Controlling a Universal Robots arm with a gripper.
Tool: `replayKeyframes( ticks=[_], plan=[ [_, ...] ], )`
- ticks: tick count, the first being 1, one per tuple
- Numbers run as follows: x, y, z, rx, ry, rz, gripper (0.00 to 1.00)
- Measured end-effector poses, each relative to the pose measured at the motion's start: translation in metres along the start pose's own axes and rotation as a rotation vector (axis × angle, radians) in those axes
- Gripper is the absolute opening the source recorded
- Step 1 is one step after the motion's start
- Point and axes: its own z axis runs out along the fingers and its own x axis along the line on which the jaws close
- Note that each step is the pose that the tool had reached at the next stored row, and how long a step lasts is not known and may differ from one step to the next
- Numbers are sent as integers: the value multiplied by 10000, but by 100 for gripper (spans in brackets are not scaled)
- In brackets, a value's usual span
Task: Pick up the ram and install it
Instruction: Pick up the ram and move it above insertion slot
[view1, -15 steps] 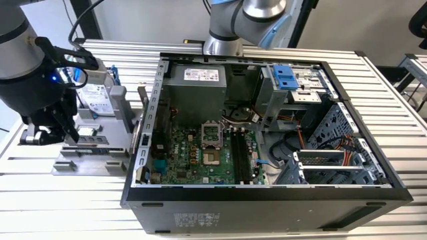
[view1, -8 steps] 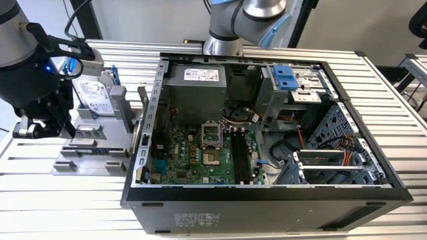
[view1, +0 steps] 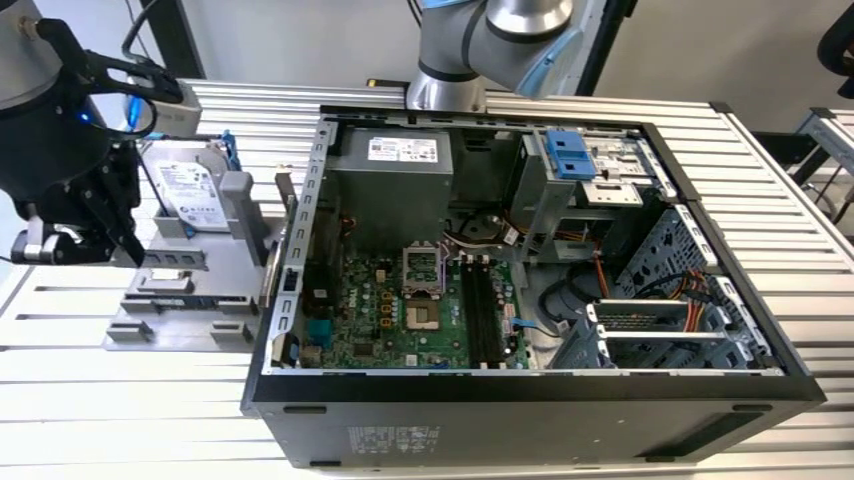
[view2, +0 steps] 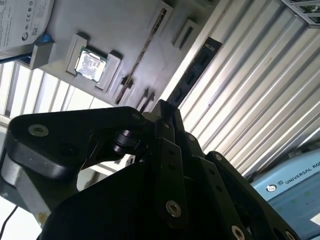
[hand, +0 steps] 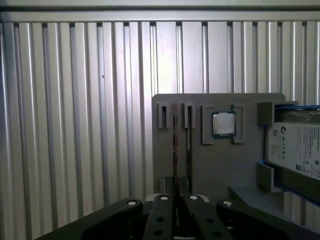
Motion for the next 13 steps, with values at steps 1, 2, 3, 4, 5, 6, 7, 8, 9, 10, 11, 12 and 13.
replayKeyframes(
  ticks=[1, 2, 3, 4, 5, 6, 7, 8, 9, 10, 11, 12, 13],
  plan=[
    [-3, 1, -7, 4, 13, 0, 0],
    [-3, 2, -14, 3, 19, 0, 0],
    [-3, 2, -18, 4, 18, -1, 0],
    [-3, 2, -23, 5, 18, -1, 0],
    [-5, 3, -32, 7, 19, 0, 0],
    [-5, 3, -42, 10, 19, 0, 0],
    [-6, 5, -58, 16, 18, 0, 0],
    [-7, 6, -78, 20, 18, 0, 0],
    [-8, 7, -103, 22, 17, -1, 0],
    [-9, 8, -131, 21, 18, 0, 0],
    [-11, 9, -158, 22, 19, -1, 0],
    [-12, 9, -183, 23, 18, 0, 0],
    [-13, 10, -206, 23, 18, -1, 0]
  ],
)
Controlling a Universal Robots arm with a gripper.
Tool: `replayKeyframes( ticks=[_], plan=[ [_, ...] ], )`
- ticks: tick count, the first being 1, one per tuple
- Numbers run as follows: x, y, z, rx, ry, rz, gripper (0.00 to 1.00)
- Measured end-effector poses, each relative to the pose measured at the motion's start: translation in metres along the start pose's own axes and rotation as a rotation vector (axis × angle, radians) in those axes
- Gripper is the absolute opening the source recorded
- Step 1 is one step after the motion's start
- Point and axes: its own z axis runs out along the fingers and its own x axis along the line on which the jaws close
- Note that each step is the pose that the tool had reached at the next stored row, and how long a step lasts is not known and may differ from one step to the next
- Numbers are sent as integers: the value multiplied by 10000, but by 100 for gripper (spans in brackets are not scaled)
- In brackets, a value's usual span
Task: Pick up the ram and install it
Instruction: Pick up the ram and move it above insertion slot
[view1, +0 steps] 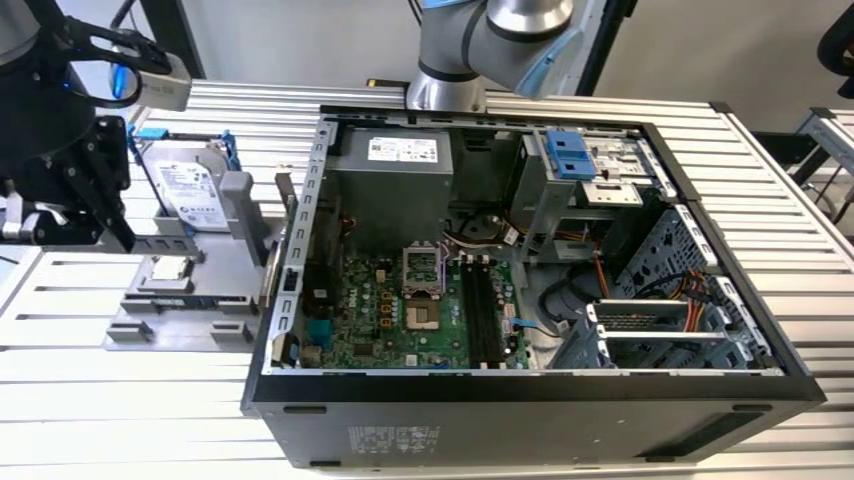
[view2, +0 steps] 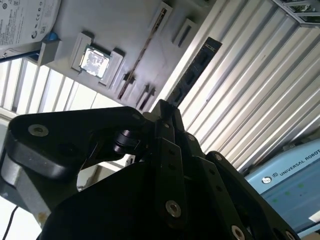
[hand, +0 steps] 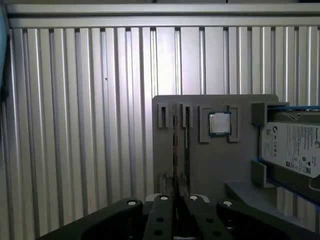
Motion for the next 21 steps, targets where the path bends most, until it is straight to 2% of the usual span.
replayKeyframes(
  ticks=[14, 21],
  plan=[
    [-12, 4, -255, 0, 0, 0, 0],
    [-15, 6, -336, 0, 0, 0, 0]
  ],
)
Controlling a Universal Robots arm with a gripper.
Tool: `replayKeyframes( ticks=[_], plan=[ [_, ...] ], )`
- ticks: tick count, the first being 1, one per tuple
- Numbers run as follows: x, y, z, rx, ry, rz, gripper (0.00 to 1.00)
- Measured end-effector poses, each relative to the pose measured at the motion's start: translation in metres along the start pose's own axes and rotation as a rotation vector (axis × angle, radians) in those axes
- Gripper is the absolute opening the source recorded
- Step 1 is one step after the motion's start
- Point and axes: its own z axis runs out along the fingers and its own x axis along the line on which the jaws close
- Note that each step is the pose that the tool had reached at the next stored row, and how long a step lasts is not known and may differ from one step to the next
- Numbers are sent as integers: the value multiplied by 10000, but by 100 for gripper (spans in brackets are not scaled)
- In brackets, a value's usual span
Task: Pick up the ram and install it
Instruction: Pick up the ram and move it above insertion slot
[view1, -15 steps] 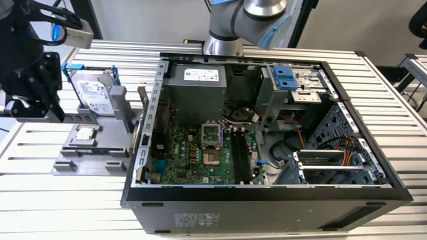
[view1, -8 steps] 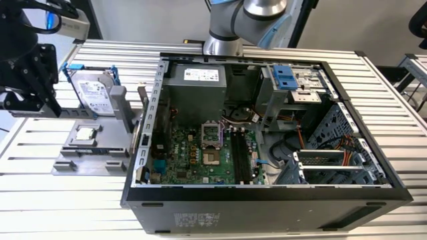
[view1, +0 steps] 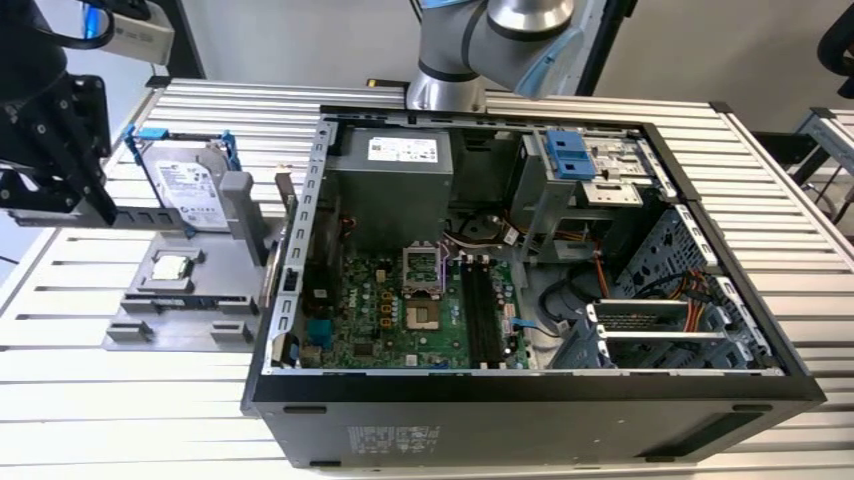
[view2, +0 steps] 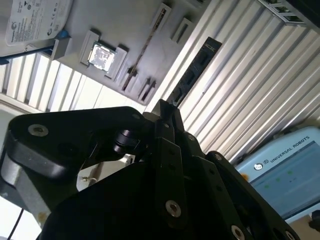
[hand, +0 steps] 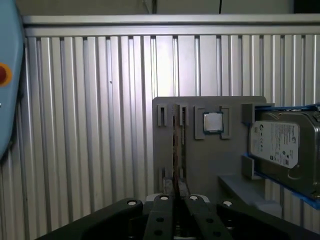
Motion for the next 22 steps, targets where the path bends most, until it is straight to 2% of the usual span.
replayKeyframes(
  ticks=[7, 14, 22],
  plan=[
    [-4, 0, -96, -1, 1, -2, 0],
    [-5, 1, -107, 2, 9, -1, 0],
    [-10, -115, -108, -1, 10, 0, 0]
  ],
)
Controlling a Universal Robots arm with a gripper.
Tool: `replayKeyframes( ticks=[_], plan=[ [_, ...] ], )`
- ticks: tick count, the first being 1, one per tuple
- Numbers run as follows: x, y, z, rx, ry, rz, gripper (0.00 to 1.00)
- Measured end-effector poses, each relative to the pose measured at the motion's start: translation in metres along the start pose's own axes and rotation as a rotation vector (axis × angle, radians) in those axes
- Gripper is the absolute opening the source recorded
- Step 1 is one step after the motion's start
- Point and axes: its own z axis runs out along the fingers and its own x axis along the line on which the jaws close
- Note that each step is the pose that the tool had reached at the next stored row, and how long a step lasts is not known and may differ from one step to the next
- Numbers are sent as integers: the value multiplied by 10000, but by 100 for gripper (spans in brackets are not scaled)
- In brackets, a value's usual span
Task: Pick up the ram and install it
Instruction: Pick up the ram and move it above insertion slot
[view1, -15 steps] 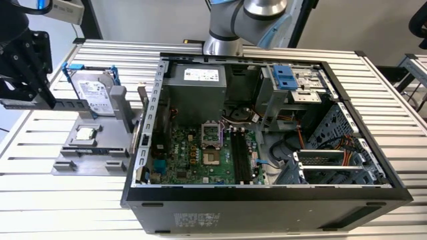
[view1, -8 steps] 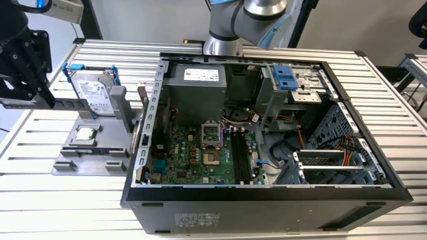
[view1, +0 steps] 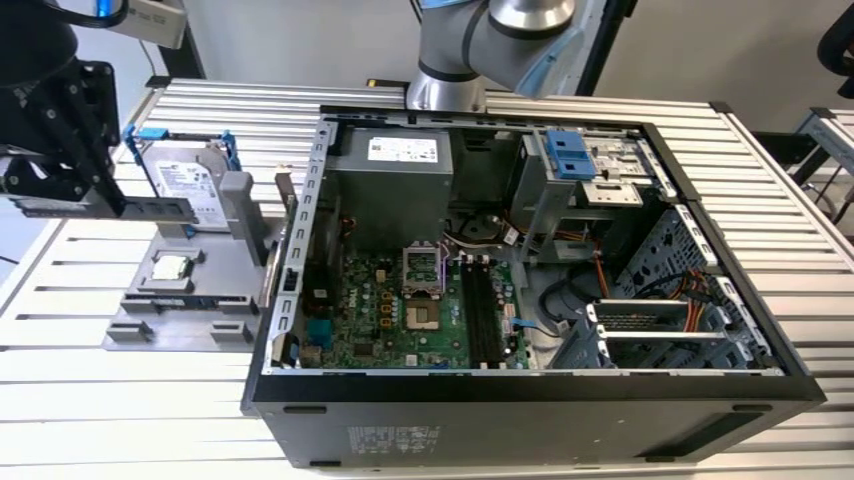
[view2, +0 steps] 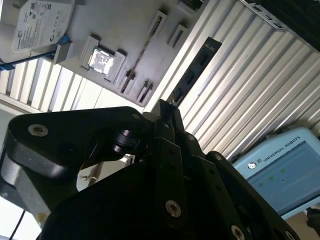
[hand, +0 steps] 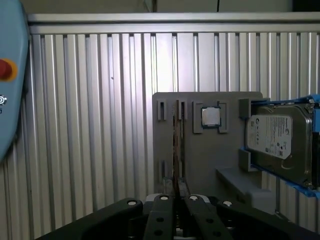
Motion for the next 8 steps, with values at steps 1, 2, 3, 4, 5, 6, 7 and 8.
replayKeyframes(
  ticks=[1, 2, 3, 4, 5, 6, 7, 8],
  plan=[
    [0, -13, 0, 1, 0, 0, 0],
    [-1, -24, -1, -1, 1, 1, 0],
    [-1, -36, -1, 0, 0, 0, 0],
    [-2, -47, -1, 0, 0, 0, 0],
    [-2, -58, -1, 0, 0, 0, 0],
    [-3, -68, -1, 0, 0, 0, 0],
    [-3, -79, 0, 1, -1, 0, 0],
    [-4, -88, -1, 0, 0, 0, 0]
  ],
)
